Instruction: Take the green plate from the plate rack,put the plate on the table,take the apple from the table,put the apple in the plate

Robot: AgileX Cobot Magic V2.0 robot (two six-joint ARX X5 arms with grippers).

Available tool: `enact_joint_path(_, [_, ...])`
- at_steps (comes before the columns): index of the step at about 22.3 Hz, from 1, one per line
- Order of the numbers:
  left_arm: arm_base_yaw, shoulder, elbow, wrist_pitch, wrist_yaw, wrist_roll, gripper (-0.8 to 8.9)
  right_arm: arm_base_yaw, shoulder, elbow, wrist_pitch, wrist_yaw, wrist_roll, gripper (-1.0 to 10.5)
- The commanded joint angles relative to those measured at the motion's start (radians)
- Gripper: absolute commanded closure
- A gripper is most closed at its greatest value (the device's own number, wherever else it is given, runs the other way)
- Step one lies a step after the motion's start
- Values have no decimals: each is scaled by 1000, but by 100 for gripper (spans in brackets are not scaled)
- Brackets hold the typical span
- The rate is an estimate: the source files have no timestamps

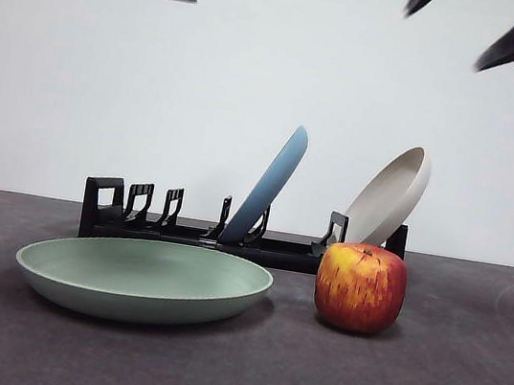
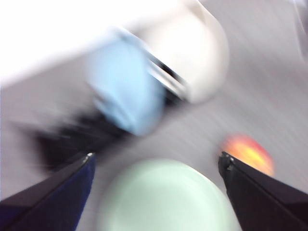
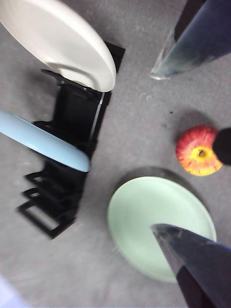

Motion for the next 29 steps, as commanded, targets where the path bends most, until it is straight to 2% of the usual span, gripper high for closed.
enact_joint_path(1, [49,-134,-5,-22,-62,-12,381,54,89,18,-20,64,-50,437])
enact_joint_path(5, [111,-331,-5,-52,-208,2,381,113,256,19,-15,109,-59,438])
enact_joint_path(8, [116,-444,-5,-82,-301,27,381,140,396,19,-3,139,-63,438])
enact_joint_path(11, [116,-484,-5,-164,-362,41,381,145,505,19,-8,139,-62,439])
enact_joint_path(16, [116,-485,-5,-282,-369,12,381,145,585,18,-39,139,-50,458])
enact_joint_path(17, [116,-485,-5,-282,-369,13,381,145,585,18,-39,138,-35,533])
enact_joint_path(20, [116,-485,-5,-282,-369,13,381,145,585,18,-66,135,-24,967])
enact_joint_path(25, [116,-485,-5,-282,-366,13,381,147,568,31,-84,132,-18,957])
enact_joint_path(27, [116,-485,-5,-282,-364,13,381,171,542,74,-84,127,3,957])
enact_joint_path(29, [116,-485,-5,-282,-363,13,381,214,534,159,-85,86,6,958])
